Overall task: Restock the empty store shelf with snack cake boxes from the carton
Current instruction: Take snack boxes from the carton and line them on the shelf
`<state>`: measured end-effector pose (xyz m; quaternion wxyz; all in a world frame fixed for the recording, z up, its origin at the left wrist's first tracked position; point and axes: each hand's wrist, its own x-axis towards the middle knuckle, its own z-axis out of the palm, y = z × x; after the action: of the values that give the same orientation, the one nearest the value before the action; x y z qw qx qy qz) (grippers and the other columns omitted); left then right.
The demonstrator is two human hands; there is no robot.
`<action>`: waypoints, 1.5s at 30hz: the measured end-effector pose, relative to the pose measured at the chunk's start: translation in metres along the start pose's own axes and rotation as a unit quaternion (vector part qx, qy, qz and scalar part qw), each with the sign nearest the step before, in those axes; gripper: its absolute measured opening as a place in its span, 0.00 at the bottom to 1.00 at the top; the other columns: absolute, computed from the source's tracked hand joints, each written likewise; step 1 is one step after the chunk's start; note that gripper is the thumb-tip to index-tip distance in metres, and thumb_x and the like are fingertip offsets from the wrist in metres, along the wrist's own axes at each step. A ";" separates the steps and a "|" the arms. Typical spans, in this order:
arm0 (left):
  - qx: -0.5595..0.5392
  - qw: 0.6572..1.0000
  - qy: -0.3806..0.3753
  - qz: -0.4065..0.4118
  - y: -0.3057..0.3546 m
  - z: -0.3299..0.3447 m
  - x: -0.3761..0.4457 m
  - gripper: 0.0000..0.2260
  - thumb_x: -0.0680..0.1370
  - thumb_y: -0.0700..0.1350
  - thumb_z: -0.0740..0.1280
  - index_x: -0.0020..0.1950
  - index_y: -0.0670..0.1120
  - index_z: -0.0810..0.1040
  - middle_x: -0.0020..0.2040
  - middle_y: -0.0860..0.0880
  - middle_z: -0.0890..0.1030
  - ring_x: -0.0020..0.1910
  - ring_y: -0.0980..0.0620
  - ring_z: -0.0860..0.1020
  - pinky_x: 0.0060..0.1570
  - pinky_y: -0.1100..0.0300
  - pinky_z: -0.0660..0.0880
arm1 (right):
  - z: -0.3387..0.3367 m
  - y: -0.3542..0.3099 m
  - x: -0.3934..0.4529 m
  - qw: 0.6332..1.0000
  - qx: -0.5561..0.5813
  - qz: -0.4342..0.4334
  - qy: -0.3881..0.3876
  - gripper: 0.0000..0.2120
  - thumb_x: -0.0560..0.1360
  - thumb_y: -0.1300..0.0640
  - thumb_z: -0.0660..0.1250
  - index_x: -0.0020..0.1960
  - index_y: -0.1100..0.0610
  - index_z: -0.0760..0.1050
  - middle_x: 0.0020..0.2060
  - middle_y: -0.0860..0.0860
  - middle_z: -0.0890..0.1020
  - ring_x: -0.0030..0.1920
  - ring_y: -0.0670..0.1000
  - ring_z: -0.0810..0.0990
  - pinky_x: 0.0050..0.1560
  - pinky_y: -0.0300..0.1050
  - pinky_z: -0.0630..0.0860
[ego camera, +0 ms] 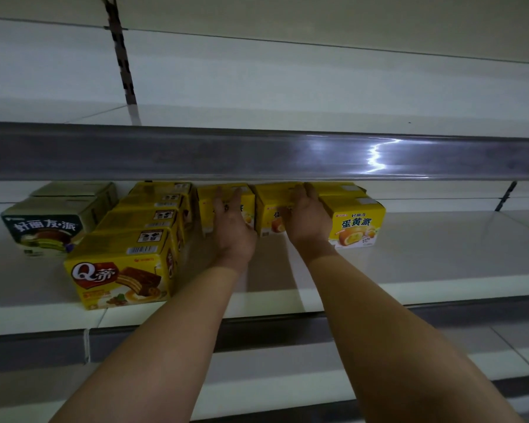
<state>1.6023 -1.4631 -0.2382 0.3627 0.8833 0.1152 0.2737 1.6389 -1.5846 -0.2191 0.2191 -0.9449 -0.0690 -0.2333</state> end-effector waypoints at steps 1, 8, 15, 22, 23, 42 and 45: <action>-0.023 1.000 0.017 0.009 0.003 0.000 -0.003 0.30 0.71 0.30 0.65 0.72 0.45 0.67 0.74 0.42 0.60 0.66 0.40 0.71 0.60 0.55 0.71 | 0.002 0.002 -0.002 0.999 0.036 0.019 0.011 0.22 0.77 0.52 0.66 0.68 0.56 0.69 0.73 0.55 0.62 0.65 0.59 0.72 0.59 0.48 0.70; -0.251 0.953 -0.140 -0.092 0.032 0.023 -0.018 0.31 0.76 0.37 0.63 0.77 0.50 0.57 0.75 0.47 0.62 0.72 0.46 0.63 0.70 0.54 0.62 | -0.001 0.003 -0.006 0.980 0.175 0.072 -0.068 0.38 0.73 0.56 0.69 0.77 0.58 0.55 0.78 0.54 0.53 0.76 0.54 0.54 0.69 0.43 0.58; -0.276 0.949 -0.086 -0.129 0.038 0.019 -0.033 0.31 0.72 0.42 0.69 0.72 0.50 0.60 0.65 0.46 0.71 0.62 0.43 0.72 0.60 0.51 0.71 | -0.019 0.006 -0.018 0.968 0.221 0.114 -0.017 0.34 0.74 0.60 0.66 0.77 0.56 0.58 0.69 0.60 0.64 0.68 0.61 0.66 0.62 0.49 0.67; -0.075 0.976 0.073 -0.192 0.035 0.003 -0.058 0.23 0.76 0.51 0.67 0.68 0.43 0.67 0.67 0.40 0.68 0.64 0.39 0.69 0.59 0.48 0.69 | -0.024 -0.003 -0.040 0.975 0.195 0.082 -0.067 0.26 0.75 0.49 0.69 0.69 0.57 0.69 0.70 0.57 0.65 0.66 0.58 0.70 0.59 0.45 0.68; -0.077 0.973 0.092 -0.196 0.035 0.000 -0.061 0.21 0.77 0.50 0.65 0.66 0.43 0.69 0.65 0.40 0.69 0.63 0.39 0.70 0.59 0.48 0.69 | -0.024 -0.006 -0.041 0.970 0.213 0.078 -0.090 0.28 0.74 0.48 0.71 0.70 0.56 0.69 0.69 0.57 0.67 0.65 0.58 0.71 0.59 0.45 0.69; -0.052 0.990 -0.016 -0.128 0.034 -0.060 -0.008 0.21 0.84 0.45 0.47 0.76 0.40 0.61 0.77 0.39 0.58 0.77 0.44 0.52 0.72 0.56 0.47 | -0.017 0.001 -0.054 0.989 0.060 -0.060 -0.122 0.39 0.71 0.40 0.70 0.76 0.47 0.57 0.72 0.48 0.65 0.66 0.55 0.72 0.56 0.47 0.74; 0.021 0.987 -0.098 -0.129 0.031 -0.058 0.000 0.21 0.85 0.48 0.44 0.77 0.45 0.58 0.77 0.41 0.58 0.76 0.43 0.52 0.73 0.51 0.46 | -0.016 0.004 -0.056 0.987 0.089 -0.053 -0.121 0.37 0.71 0.41 0.71 0.74 0.47 0.59 0.68 0.52 0.72 0.63 0.57 0.75 0.57 0.49 0.75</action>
<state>1.5694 -1.4512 -0.1827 0.3856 0.8913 0.1976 0.1340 1.5840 -1.5968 -0.2343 0.2798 -0.9380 -0.1652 -0.1209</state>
